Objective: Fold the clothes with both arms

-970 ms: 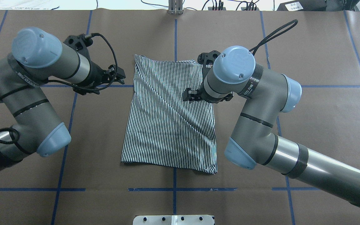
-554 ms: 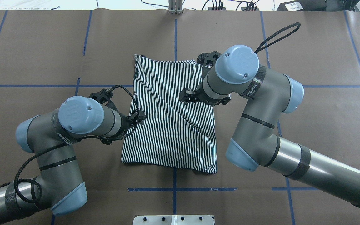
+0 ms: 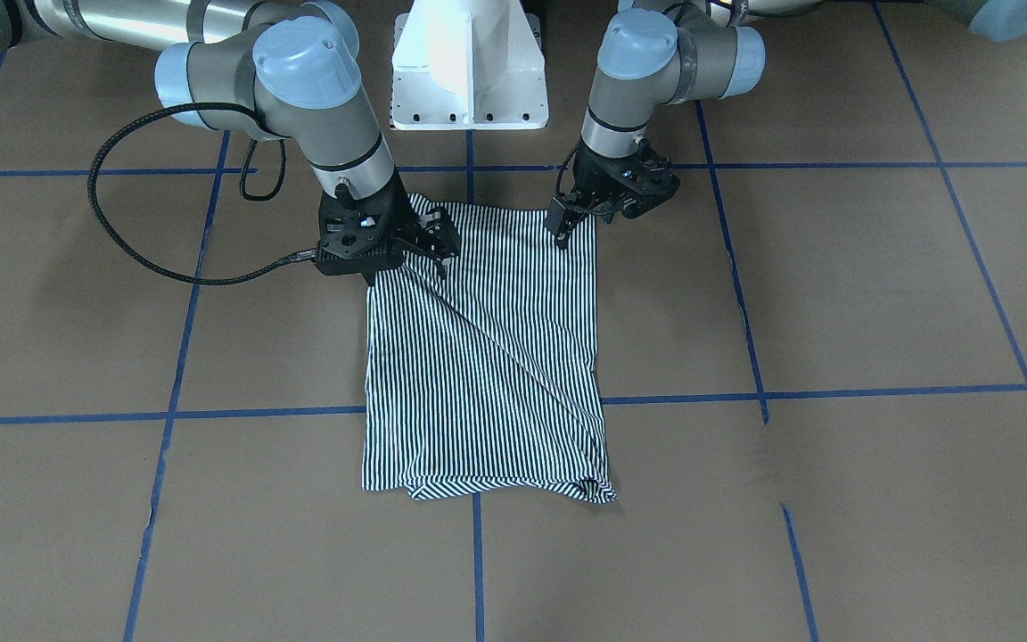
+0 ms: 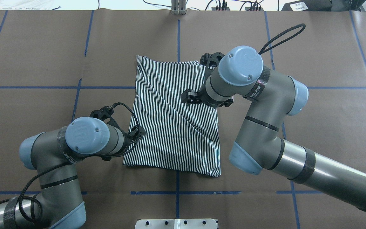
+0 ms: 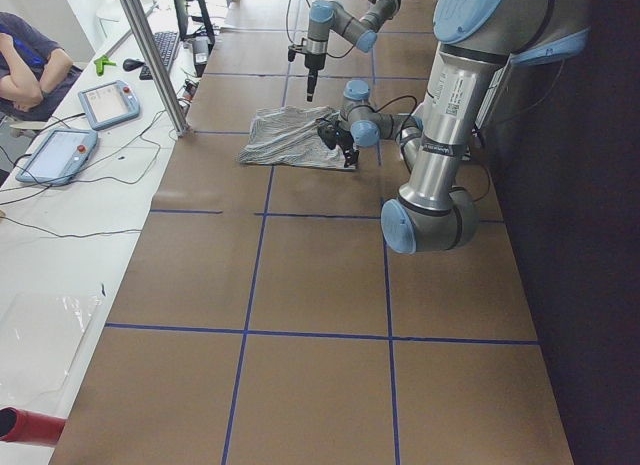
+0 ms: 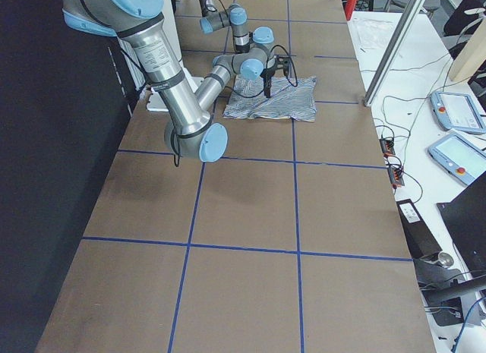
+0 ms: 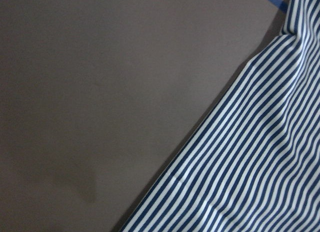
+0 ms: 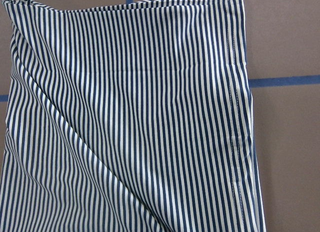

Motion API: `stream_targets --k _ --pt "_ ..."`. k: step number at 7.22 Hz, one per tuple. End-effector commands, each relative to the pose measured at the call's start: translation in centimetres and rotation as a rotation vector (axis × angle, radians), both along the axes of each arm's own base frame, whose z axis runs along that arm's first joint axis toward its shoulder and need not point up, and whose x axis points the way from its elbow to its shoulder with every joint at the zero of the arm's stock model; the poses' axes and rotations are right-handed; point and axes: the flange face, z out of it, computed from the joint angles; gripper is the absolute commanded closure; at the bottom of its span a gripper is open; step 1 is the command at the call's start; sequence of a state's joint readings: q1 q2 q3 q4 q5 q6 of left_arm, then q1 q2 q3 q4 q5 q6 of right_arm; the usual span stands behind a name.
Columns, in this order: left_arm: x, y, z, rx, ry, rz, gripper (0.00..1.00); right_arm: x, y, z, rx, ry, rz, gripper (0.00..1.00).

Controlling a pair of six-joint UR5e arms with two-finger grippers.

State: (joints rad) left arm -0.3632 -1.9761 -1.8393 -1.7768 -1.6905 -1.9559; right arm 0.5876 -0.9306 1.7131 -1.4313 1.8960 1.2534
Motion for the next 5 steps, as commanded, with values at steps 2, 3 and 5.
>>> stream_targets --k 2,3,5 --pt "1.20 1.89 0.60 -0.032 -0.031 0.001 0.03 0.04 0.04 -0.04 -0.002 -0.002 0.002 0.00" --pt "1.17 1.90 0.75 -0.037 -0.044 0.000 0.04 0.04 0.04 -0.04 -0.002 -0.002 0.002 0.00" --pt "1.09 1.83 0.96 -0.038 -0.049 -0.001 0.06 0.00 0.13 -0.31 -0.010 -0.008 0.008 0.00"
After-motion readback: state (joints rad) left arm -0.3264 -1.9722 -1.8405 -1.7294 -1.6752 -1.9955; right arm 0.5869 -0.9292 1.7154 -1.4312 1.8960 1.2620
